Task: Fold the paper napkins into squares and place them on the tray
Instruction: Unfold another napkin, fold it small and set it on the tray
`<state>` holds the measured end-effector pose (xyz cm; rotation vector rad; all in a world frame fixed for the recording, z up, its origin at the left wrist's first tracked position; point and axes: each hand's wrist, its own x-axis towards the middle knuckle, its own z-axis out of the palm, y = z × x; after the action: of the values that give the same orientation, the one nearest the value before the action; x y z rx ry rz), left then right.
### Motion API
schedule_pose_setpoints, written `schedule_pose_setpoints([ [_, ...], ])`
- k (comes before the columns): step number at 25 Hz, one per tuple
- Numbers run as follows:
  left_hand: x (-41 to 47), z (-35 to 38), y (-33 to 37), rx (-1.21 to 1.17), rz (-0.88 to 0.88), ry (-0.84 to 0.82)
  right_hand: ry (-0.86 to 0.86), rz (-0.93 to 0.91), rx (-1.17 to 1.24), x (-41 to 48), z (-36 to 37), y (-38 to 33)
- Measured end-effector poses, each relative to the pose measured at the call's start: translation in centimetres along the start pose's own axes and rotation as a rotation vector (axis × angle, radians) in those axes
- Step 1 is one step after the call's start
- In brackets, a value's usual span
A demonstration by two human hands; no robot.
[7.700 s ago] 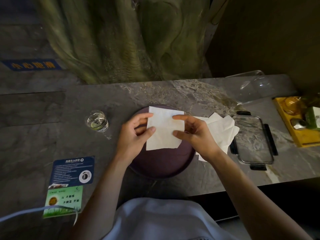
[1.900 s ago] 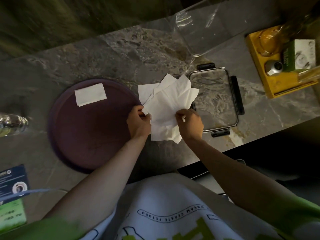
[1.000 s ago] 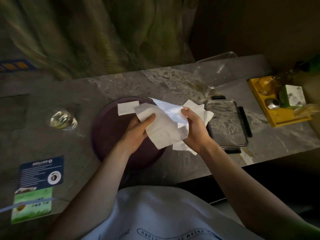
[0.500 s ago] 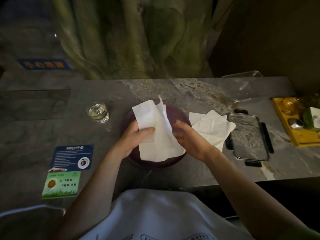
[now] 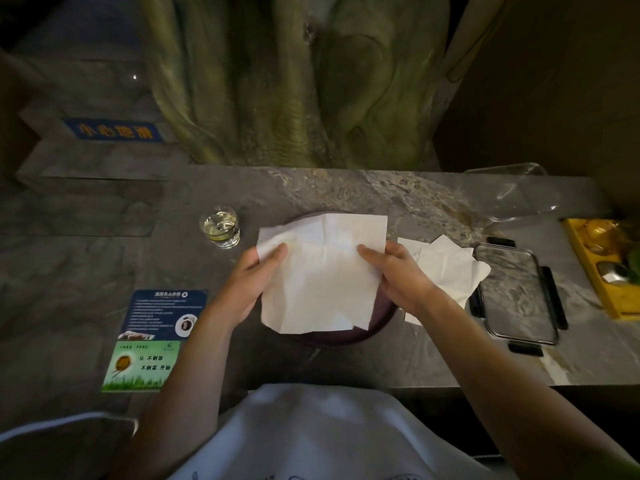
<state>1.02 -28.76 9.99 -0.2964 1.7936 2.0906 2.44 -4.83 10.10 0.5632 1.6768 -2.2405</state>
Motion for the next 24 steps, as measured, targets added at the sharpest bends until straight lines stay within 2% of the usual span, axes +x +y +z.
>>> schedule_pose_setpoints([
  [9, 0.8, -1.4, 0.2, 0.067, 0.16, 0.093, -0.07, -0.184, 0.059, -0.9, -0.4, -1.1],
  [16, 1.1, -1.0, 1.4, 0.212, 0.3, 0.175, 0.049, -0.391, -0.296, -0.6, -1.0, -1.7],
  [21, 1.3, -1.2, 2.5, 0.422, 0.462, 0.14, 0.183, -0.497, -0.638, -0.5, -1.2, -2.6],
  [24, 1.3, -1.2, 2.8, 0.524, 0.509, 0.137, 0.18, -0.496, -0.648, -0.5, -1.5, -2.9],
])
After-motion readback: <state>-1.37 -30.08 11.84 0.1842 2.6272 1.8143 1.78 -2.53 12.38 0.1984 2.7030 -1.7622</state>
